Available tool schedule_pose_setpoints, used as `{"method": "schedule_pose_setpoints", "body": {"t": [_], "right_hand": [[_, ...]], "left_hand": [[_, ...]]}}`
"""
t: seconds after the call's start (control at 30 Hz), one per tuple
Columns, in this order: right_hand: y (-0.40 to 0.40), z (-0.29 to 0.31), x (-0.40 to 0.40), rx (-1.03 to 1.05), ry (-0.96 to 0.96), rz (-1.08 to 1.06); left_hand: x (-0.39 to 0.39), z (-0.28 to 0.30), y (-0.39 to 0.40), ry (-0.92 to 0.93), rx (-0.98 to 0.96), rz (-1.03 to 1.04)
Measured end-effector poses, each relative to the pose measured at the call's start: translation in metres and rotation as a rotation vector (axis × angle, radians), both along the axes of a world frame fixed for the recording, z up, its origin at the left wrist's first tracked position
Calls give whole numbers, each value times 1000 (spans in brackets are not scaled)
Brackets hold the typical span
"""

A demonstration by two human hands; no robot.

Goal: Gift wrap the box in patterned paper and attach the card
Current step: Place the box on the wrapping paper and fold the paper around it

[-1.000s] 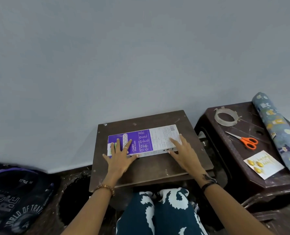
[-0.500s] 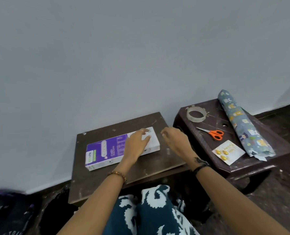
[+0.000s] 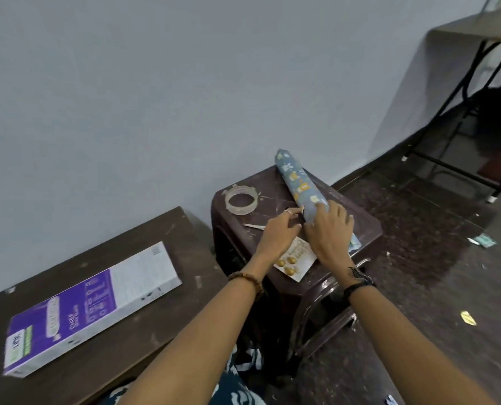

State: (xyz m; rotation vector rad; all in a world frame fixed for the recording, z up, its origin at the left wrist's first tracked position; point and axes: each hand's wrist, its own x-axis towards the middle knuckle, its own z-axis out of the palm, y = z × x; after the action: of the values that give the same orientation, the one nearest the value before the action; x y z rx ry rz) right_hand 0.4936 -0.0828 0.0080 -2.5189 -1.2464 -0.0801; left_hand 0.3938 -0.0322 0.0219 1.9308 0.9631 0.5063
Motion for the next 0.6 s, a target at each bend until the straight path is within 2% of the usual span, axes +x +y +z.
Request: {"method": "schedule_pose_setpoints", "body": {"t": [0.1,0.2,0.43,0.5,0.6], "right_hand": [[-7,-8,21,-68,111,-85],[-10,-11,27,-6,155,-53],[-11,16,8,287,20,-76],[-12,28,-6,382,-13,-28],[-12,40,-40,459,-36,157]], "left_hand": [[13,-3,-3,-82,-136,29],[11,-4,-2,-117,-205,79],[-22,2,1,-264,-299,214],[-39,9,0,-347,-364,252],[-70,20,-1,-516,-528,343]]}}
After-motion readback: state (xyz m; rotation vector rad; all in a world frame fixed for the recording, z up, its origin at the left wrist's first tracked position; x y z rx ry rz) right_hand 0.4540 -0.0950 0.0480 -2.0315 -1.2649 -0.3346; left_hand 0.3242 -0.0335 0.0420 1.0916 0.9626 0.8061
